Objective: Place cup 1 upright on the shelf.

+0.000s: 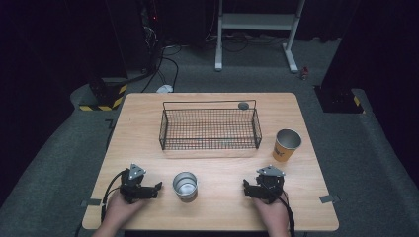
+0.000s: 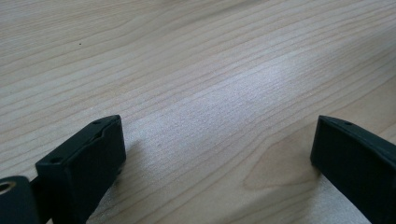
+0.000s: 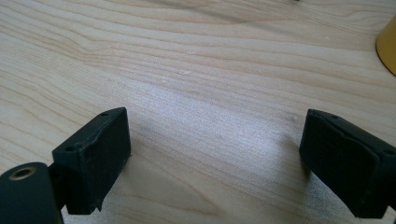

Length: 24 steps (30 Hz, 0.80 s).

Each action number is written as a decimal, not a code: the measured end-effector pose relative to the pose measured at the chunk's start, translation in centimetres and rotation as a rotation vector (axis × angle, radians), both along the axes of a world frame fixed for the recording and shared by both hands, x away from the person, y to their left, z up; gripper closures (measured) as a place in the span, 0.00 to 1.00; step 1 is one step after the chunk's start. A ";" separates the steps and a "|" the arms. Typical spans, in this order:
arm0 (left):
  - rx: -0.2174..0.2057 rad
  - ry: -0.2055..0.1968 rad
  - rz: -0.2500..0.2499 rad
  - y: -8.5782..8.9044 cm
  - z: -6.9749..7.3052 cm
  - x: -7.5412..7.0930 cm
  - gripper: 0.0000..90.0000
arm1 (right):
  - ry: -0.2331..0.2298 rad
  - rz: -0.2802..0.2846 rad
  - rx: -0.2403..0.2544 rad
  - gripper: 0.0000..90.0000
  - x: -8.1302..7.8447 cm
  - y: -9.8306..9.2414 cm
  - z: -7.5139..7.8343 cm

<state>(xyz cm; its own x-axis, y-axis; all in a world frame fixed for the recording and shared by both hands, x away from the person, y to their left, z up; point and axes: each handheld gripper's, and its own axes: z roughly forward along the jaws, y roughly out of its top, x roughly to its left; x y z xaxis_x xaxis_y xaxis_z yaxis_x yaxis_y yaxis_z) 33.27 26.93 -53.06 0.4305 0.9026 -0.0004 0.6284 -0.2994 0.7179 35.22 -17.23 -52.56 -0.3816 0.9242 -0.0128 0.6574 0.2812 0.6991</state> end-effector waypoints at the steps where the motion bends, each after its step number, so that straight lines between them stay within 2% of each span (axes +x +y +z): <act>1: 0.000 0.000 0.000 0.0 0.0 0.0 0.04 | -0.001 0.001 0.000 0.11 0.0 0.0 0.0; 6: -0.001 -0.001 0.001 0.0 0.0 0.0 0.04 | -0.014 0.000 0.005 0.14 -0.2 -0.2 0.2; 14: 0.001 -0.001 0.002 0.0 0.0 0.0 0.04 | -0.072 0.022 -0.013 0.14 -0.5 0.1 1.0; 17: 0.008 0.003 0.021 0.0 0.0 0.1 0.01 | -0.078 0.025 -0.010 0.14 -0.6 0.0 1.1; 24: 0.007 0.004 0.022 0.0 -0.1 0.1 0.00 | -0.095 0.021 0.004 0.14 -0.8 -0.6 1.4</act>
